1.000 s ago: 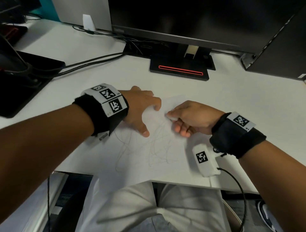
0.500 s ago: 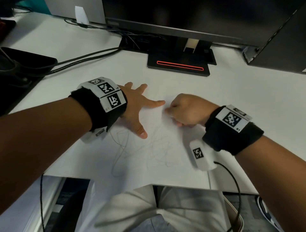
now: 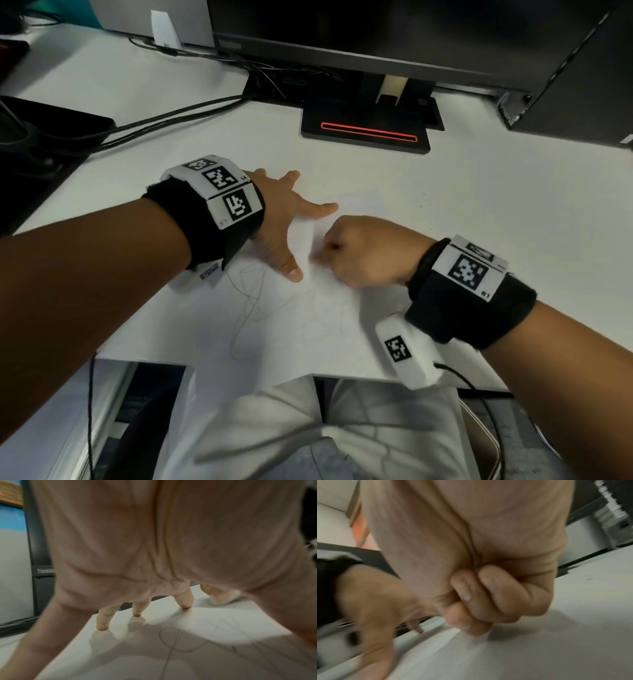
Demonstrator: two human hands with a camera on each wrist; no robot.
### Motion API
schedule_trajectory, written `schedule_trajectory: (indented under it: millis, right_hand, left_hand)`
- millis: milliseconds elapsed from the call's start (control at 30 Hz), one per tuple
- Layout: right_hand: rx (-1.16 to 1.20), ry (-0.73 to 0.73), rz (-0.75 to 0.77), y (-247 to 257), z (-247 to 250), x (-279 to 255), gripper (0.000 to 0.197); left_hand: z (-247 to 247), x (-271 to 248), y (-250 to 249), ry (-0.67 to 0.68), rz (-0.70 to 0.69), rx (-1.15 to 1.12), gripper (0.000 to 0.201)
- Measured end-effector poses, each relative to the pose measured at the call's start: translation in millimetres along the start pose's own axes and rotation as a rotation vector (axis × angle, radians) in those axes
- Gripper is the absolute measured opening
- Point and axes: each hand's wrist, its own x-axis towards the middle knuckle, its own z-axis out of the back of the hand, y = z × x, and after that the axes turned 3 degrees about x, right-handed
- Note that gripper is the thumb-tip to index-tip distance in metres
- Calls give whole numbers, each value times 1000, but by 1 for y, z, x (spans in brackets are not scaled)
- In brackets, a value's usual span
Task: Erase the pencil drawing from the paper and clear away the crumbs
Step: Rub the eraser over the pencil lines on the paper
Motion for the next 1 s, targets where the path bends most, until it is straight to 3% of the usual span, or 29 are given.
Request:
schedule_trajectory:
  millis: [167,267,333,500,633,800,933,1000]
  right_hand:
    - [47,-145,-90,-16,16,-2,41]
    - [-14,-28,11,-2,-1,-7,41]
    - [5,19,2,-1,-5,-8,42]
    - [61,-138,-104,-15,13,-7,40]
    - [30,0,-39,0,-3,-8,41]
    - [73,-144,-132,-15,14,-10,42]
    - [22,-31,-32,-5,-7,-12,43]
    - [77,-14,-73,-10,-1,-12,41]
  left_hand:
    - [0,-3,-1,-8,9,-4,127]
    - [-1,-2,-1,-8,13,-4,127]
    - [-1,-1,-1,-3,9,0,128]
    - [1,-6,-2,-8,12,-21,126]
    - [0,-5,-3,-22,12,-16,124]
    - [0,-7,-3,-26,10,-28,124]
    - [1,-7,-4,-30,9,-23,123]
    - [1,-7,-4,-29,11,-23,123]
